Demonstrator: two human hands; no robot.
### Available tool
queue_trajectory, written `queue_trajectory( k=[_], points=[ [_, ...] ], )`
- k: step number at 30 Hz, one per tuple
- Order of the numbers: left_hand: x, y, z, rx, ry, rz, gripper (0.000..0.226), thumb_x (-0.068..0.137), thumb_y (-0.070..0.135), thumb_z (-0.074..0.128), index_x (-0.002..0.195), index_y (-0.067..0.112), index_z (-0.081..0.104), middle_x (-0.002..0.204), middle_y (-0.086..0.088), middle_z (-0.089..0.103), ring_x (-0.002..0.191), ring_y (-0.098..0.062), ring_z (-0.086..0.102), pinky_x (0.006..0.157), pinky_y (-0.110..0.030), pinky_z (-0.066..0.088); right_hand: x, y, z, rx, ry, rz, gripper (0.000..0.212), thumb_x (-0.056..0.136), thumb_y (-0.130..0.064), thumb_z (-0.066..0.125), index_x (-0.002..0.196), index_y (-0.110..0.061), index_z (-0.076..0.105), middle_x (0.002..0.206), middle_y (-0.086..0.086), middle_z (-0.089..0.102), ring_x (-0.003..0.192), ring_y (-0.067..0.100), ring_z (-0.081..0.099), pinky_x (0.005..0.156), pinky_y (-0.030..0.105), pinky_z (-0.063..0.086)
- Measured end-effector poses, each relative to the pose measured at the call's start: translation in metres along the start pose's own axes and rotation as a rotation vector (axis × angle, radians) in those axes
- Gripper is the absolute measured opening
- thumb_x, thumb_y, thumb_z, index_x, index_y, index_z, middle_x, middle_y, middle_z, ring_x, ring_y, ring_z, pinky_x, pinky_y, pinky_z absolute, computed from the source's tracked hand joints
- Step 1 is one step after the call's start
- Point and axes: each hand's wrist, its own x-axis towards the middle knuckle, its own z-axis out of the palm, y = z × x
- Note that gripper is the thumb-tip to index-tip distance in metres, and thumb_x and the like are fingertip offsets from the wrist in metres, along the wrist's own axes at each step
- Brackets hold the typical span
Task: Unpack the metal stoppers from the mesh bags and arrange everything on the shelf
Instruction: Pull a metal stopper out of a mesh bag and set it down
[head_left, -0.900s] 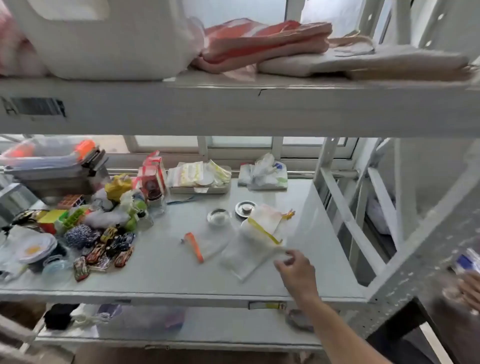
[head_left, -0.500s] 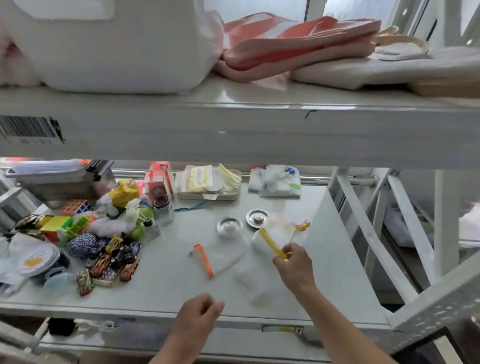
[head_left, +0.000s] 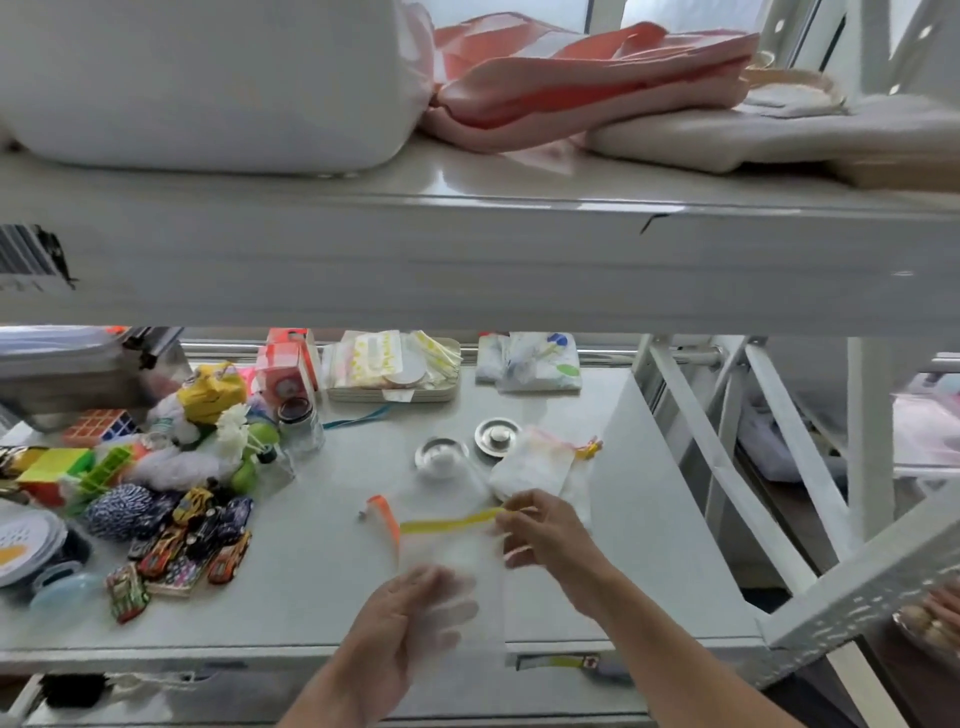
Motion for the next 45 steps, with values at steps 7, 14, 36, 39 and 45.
queue_trajectory(
  k=[7,14,36,39,45],
  points=[
    [-0.012,-0.003,-0.004,-0.094,0.152,-0.04,0.021,0.097,-0.001,0.047,0.097,-0.009,0.067,0.063,-0.022,0.075,0.048,-0.029,0.072,0.041,-0.031,0.057,0.084,0.031,-0.01,-1.17,0.294,-0.213,0.052,0.087,-0.045,0.061,0.13,-0.016,0.058,0.134,0.006,0.057,0.12,0.029,0.051,0.098,0.039,0.043],
    [-0.008,0.001,-0.017,-0.042,0.209,-0.045,0.023,0.096,-0.002,0.05,0.092,-0.009,0.071,0.066,-0.021,0.075,0.051,-0.028,0.072,0.048,-0.03,0.059,0.08,0.018,-0.014,-0.803,0.528,-0.226,0.025,0.095,-0.022,0.053,0.084,-0.01,0.073,0.093,0.017,0.075,0.089,0.037,0.066,0.073,0.039,0.047],
    [-0.016,-0.006,-0.037,-0.162,0.421,-0.011,0.021,0.095,-0.005,0.05,0.1,-0.019,0.064,0.057,-0.016,0.074,0.047,-0.021,0.072,0.046,-0.025,0.058,0.058,0.015,0.049,-1.324,-0.033,-0.632,0.044,0.063,-0.01,0.061,0.107,-0.015,0.065,0.115,0.007,0.065,0.103,0.032,0.06,0.087,0.043,0.051],
    [-0.033,-0.001,-0.042,-0.055,0.441,0.03,0.023,0.094,-0.008,0.053,0.075,-0.01,0.065,0.035,-0.002,0.063,0.029,-0.002,0.059,0.034,-0.011,0.045,0.078,0.02,0.048,-1.568,-0.081,-0.71,0.021,0.067,-0.011,0.052,0.08,-0.017,0.066,0.09,0.006,0.067,0.085,0.03,0.064,0.074,0.04,0.052],
    [-0.046,-0.01,-0.064,-0.197,0.501,0.074,0.026,0.086,0.0,0.065,0.103,-0.019,0.067,0.055,-0.012,0.074,0.046,-0.02,0.071,0.064,-0.031,0.057,0.083,0.012,0.064,-1.378,0.012,-0.602,0.012,0.076,-0.013,0.053,0.069,-0.012,0.062,0.075,0.01,0.067,0.071,0.034,0.065,0.061,0.038,0.051]
  ],
)
